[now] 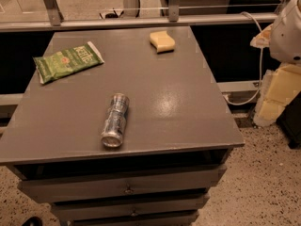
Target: Move sponge near redbull can
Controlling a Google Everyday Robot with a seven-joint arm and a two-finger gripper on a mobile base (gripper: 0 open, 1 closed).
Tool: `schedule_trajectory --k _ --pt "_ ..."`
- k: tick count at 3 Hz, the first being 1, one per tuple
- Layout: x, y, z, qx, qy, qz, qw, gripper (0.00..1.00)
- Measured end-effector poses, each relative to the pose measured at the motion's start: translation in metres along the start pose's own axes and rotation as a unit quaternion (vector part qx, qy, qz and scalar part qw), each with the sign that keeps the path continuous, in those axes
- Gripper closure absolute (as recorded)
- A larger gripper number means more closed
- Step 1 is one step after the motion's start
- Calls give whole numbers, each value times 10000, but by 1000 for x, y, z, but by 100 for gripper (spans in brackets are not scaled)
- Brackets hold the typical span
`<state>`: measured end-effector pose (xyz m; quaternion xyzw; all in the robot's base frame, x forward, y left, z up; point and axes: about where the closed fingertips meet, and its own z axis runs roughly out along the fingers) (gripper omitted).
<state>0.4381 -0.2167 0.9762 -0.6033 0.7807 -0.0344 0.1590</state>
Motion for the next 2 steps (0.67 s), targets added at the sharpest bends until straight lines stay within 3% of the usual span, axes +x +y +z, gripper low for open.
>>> schedule_trajectory --k 1,2 --pt "0 0 0 0 0 0 10000 0" --pt "-3 -2 3 59 -286 71 9995 0"
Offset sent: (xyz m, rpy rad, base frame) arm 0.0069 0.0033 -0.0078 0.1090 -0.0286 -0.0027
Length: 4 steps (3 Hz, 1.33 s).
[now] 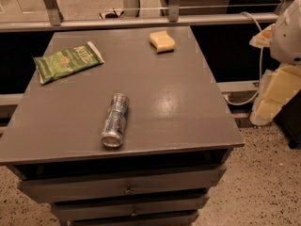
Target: Move sponge near redbull can
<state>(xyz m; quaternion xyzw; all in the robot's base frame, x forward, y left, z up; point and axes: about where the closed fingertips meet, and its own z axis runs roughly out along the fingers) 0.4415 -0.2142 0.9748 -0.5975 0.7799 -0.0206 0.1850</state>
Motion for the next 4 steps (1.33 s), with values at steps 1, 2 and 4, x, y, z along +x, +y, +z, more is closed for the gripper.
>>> schedule_trajectory --k 1,2,4 --pt "-31 -42 34 29 -789 138 9968 0" --pt "-65 -96 65 19 -1550 285 9875 0" --pt "-77 -105 76 91 -1786 393 9831 0"
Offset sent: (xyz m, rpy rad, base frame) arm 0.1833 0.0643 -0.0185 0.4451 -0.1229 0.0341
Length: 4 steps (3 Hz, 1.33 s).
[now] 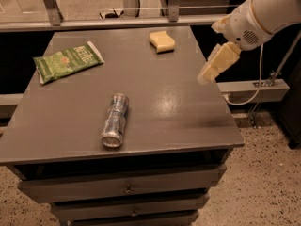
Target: Move sponge near redbull can
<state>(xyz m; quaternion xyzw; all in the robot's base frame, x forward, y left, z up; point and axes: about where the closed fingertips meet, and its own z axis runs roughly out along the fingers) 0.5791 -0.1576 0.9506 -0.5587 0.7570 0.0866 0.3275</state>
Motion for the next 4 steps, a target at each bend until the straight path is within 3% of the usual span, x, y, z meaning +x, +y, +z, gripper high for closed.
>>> schedule_trajectory --k 1,2,3,4 --pt "-14 -32 33 146 -462 253 9985 0" --pt "-26 -59 63 250 -845 562 9945 0" --pt "-35 -100 116 487 -1286 1356 9812 0" --pt "-42 -117 141 599 -1476 1743 9717 0"
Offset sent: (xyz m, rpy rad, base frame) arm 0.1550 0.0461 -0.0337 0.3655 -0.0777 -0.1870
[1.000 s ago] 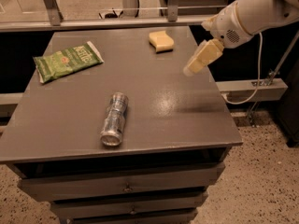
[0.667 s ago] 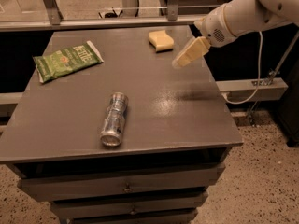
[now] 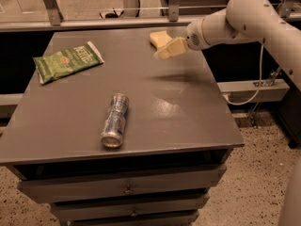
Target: Move sponge near redbull can
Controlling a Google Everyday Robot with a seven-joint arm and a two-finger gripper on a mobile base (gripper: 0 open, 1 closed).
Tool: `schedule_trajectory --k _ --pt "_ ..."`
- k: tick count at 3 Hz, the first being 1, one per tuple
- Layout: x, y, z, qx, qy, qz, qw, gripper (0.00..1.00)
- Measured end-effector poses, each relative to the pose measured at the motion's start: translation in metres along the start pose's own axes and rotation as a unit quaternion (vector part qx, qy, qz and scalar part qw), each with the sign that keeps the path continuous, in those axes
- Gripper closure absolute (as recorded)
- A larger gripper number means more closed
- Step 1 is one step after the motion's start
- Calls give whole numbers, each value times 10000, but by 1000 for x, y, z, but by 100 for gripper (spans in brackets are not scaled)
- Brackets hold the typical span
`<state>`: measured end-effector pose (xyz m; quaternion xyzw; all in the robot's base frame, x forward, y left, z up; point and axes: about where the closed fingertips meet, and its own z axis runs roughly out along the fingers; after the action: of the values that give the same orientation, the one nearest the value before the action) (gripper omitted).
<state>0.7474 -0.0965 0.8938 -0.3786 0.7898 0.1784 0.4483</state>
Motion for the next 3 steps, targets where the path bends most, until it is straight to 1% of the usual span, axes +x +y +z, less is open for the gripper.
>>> schedule_trajectory --k 1,2,3 --pt "-7 -8 29 158 -113 59 9998 0" --pt "-9 -21 57 317 -143 67 9994 0" --pt "-7 -30 71 396 -125 95 9991 0"
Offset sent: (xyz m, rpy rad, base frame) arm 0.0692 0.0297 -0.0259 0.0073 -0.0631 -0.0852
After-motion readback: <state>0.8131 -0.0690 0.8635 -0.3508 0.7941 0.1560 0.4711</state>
